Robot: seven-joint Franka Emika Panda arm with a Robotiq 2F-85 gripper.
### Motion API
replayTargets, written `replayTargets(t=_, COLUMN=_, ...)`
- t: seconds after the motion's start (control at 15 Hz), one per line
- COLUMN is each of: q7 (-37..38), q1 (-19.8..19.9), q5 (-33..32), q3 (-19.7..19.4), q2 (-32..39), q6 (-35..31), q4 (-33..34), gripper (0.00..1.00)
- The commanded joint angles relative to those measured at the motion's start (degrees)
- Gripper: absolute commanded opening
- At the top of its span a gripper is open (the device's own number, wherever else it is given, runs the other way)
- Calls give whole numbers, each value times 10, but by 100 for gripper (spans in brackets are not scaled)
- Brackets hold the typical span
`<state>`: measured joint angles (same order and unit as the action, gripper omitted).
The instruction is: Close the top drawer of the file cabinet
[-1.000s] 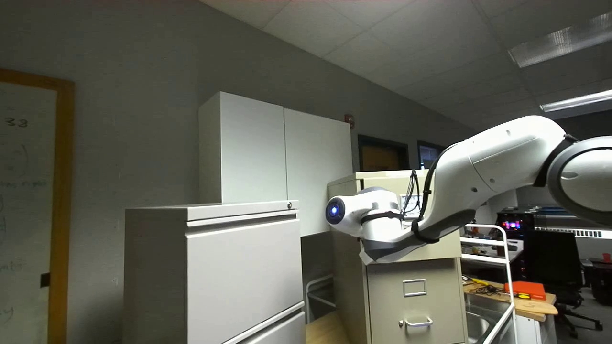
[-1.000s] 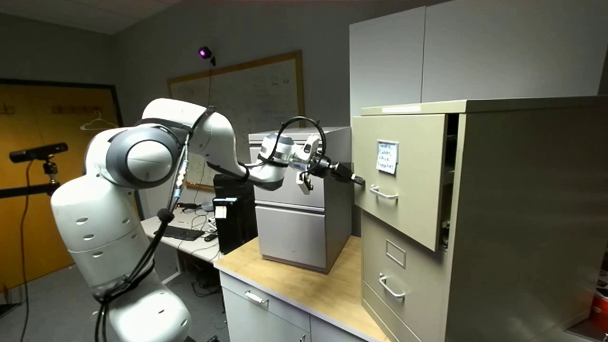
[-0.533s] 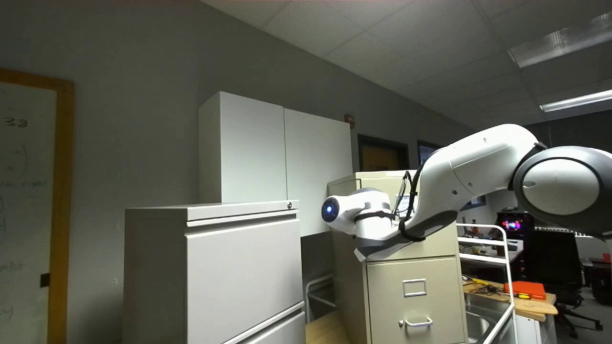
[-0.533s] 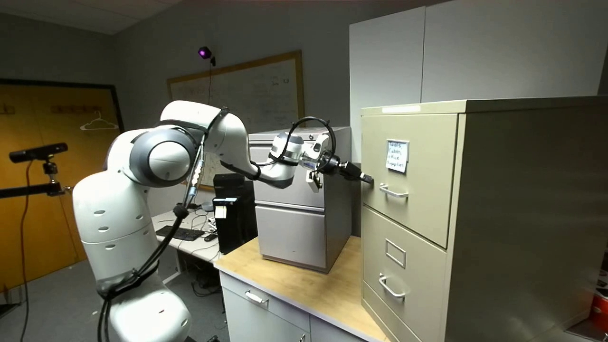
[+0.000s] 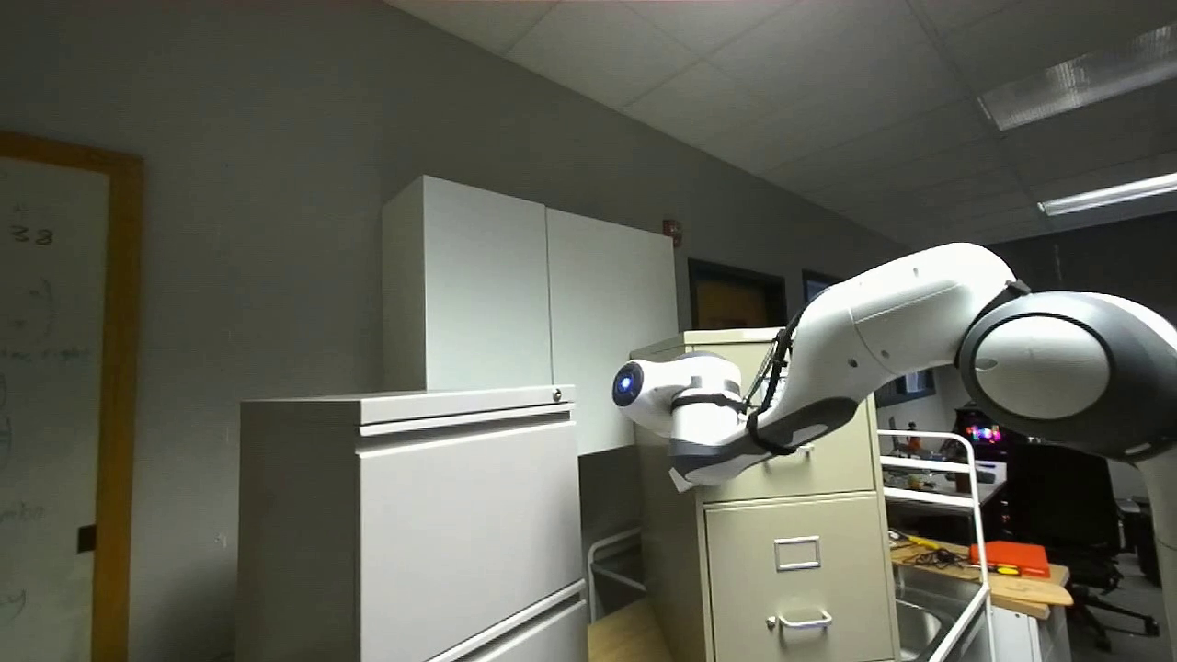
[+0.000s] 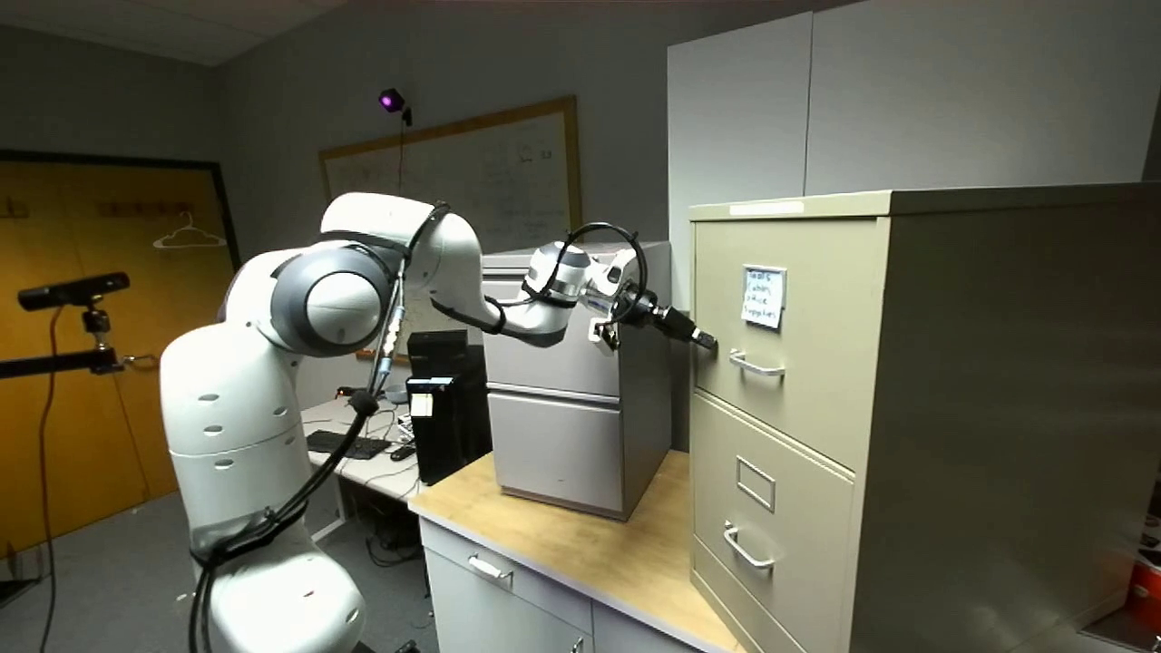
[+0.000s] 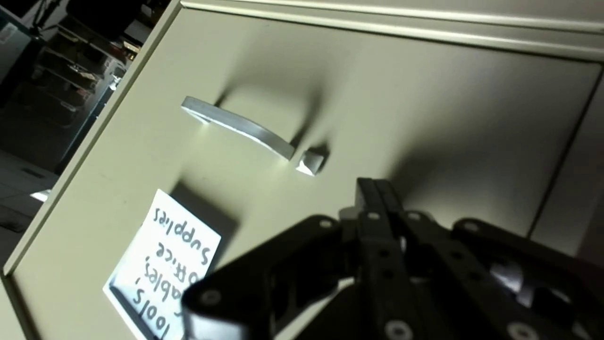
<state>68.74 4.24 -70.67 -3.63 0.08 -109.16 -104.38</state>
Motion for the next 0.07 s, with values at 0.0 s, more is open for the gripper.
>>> replayTargets(t=0.0, q7=-26, q1=12, q5=35, q3=-14, q2=65, q6=-58, q4=76, gripper=0)
